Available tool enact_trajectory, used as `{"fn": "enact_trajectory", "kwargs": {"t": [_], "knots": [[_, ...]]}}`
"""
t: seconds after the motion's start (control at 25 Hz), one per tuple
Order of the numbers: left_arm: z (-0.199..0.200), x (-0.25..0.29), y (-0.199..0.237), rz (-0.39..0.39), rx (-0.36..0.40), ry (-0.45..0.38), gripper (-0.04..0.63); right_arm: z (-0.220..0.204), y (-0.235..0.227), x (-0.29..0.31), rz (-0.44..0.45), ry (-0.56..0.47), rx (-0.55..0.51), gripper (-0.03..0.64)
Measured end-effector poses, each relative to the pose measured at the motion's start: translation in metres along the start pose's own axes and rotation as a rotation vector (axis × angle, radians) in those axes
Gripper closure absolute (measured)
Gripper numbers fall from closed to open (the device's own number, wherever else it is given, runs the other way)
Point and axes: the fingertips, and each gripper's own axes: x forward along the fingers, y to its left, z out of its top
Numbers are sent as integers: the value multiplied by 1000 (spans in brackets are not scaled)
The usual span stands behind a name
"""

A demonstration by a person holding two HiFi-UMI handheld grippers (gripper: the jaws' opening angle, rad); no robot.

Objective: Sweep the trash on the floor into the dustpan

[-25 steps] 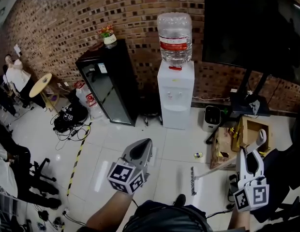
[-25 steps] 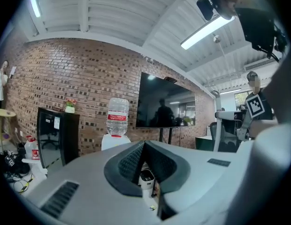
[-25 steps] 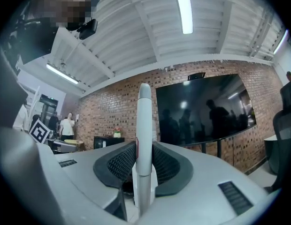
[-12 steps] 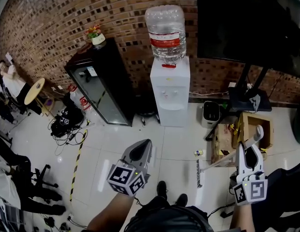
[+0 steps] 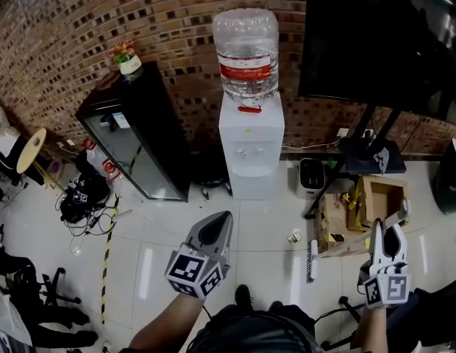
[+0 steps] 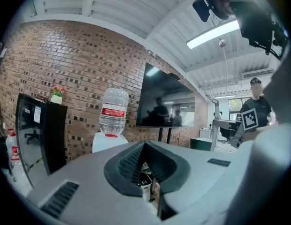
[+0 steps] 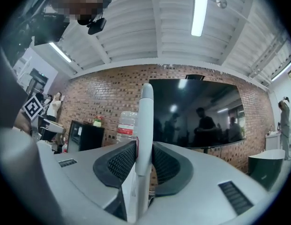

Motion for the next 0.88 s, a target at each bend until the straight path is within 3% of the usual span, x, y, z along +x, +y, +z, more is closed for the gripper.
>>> {"fn": "enact_trajectory", "kwargs": {"t": [0.36, 0.88], "knots": [[-14, 62, 17, -44, -13, 24, 591, -55, -29, 55, -46, 75, 15, 491], [-70, 180, -7, 9, -19, 86, 591, -152, -96, 126, 23, 129, 68, 494]]}}
